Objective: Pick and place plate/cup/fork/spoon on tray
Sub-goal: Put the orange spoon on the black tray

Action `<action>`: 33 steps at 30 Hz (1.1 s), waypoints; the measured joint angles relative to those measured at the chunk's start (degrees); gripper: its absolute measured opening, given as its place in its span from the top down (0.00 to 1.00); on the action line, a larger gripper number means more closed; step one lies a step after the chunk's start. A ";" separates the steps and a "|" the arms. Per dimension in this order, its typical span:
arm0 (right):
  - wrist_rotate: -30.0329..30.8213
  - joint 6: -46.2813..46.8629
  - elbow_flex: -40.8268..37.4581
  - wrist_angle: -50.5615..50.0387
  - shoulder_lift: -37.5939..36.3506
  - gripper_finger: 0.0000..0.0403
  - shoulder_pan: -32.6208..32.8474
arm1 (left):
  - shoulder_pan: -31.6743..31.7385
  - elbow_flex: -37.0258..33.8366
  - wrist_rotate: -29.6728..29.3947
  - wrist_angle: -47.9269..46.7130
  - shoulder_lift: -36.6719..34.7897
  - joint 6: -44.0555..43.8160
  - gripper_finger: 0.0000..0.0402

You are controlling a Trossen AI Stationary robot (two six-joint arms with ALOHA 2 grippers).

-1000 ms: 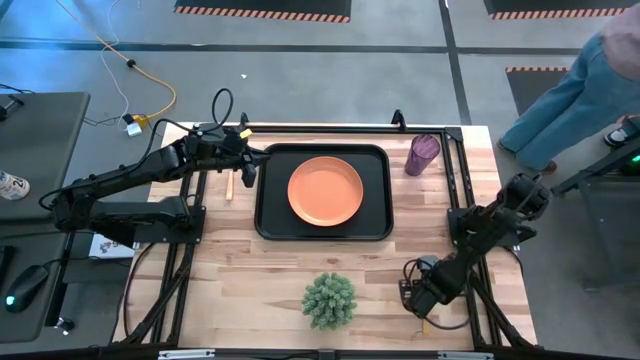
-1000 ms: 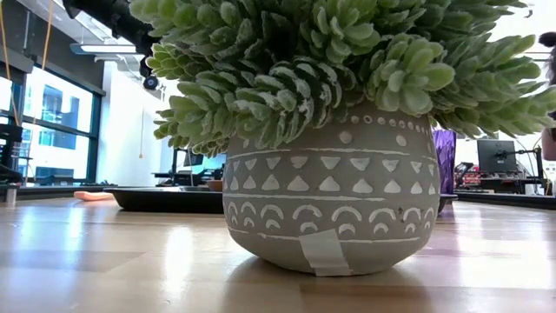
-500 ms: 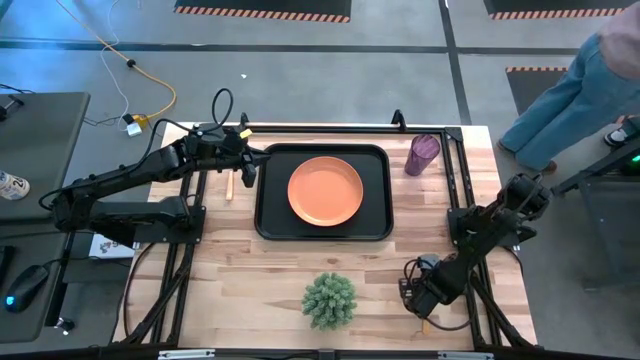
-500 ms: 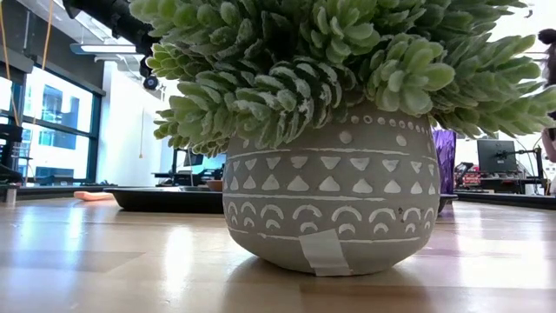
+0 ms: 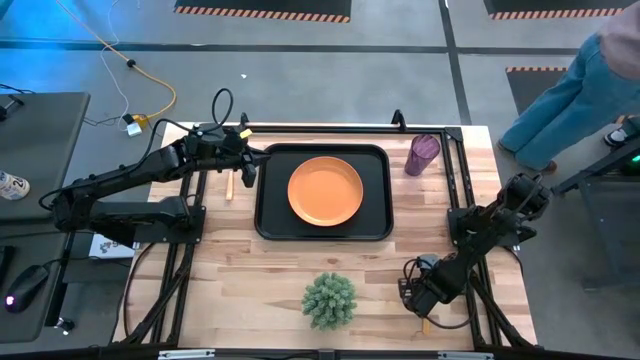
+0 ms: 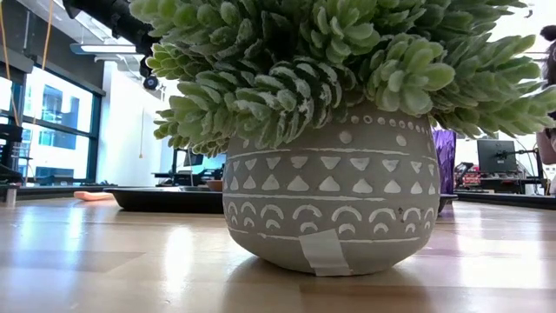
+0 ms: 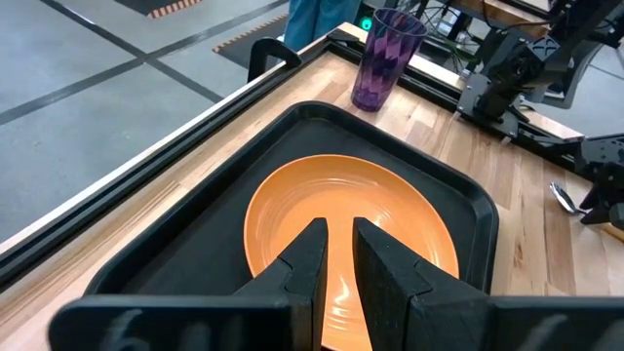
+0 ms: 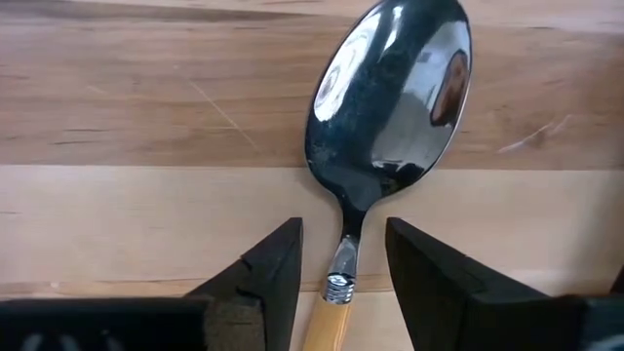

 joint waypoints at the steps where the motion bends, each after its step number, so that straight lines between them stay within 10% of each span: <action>1: -0.02 0.00 0.00 0.12 0.10 0.66 0.00 | 0.00 0.00 0.00 0.00 0.01 0.00 0.89; 33: -1.71 -8.65 0.07 1.35 1.71 0.99 -1.81 | 0.00 0.00 0.00 0.00 0.01 0.00 0.89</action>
